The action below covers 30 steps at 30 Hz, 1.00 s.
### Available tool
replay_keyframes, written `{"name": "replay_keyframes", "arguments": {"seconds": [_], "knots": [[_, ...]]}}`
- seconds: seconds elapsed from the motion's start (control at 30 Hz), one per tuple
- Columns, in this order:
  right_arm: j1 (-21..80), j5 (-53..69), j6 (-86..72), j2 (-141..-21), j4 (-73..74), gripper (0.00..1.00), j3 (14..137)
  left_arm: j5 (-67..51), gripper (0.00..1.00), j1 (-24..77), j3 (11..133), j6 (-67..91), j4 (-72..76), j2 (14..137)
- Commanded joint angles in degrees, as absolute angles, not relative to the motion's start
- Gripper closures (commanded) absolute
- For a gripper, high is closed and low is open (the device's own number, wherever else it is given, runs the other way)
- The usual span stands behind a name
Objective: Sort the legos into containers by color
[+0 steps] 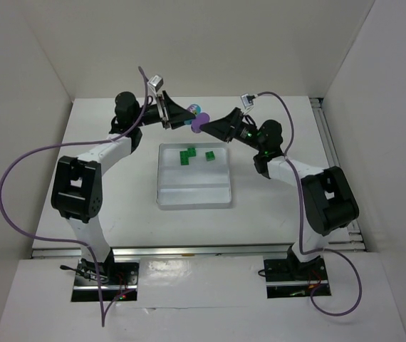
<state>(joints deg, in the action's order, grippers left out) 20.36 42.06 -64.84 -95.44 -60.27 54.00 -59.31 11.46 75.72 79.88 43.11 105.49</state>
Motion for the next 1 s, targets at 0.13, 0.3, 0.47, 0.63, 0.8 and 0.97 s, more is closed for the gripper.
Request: {"name": "replay_keyframes", "arguments": {"seconds": [0.13, 0.3, 0.47, 0.63, 0.8, 0.97], "knots": [[21.9, 41.1, -64.9, -96.9, -65.6, 0.3, 57.0, -60.9, 1.0, 12.3, 75.8, 78.7, 45.5, 102.2], [21.9, 40.5, -64.9, -98.0, -66.4, 0.38, 57.6, -60.9, 1.0, 12.3, 75.1, 78.7, 46.2, 102.2], [21.9, 40.5, -64.9, -98.0, -65.8, 0.39, 58.1, -61.4, 1.0, 12.8, 74.6, 77.6, 45.7, 102.2], [21.9, 40.5, -64.3, -98.5, -62.7, 0.53, 60.5, -61.4, 1.0, 12.8, 73.4, 76.2, 43.8, 101.7], [21.9, 40.5, -61.6, -98.0, -57.7, 0.82, 59.9, -61.4, 1.0, 12.8, 74.2, 74.5, 42.4, 101.2], [21.4, 38.7, -54.9, -94.0, -46.9, 1.0, 56.3, -61.4, 1.0, 10.9, 76.7, 70.7, 36.7, 99.9]]}}
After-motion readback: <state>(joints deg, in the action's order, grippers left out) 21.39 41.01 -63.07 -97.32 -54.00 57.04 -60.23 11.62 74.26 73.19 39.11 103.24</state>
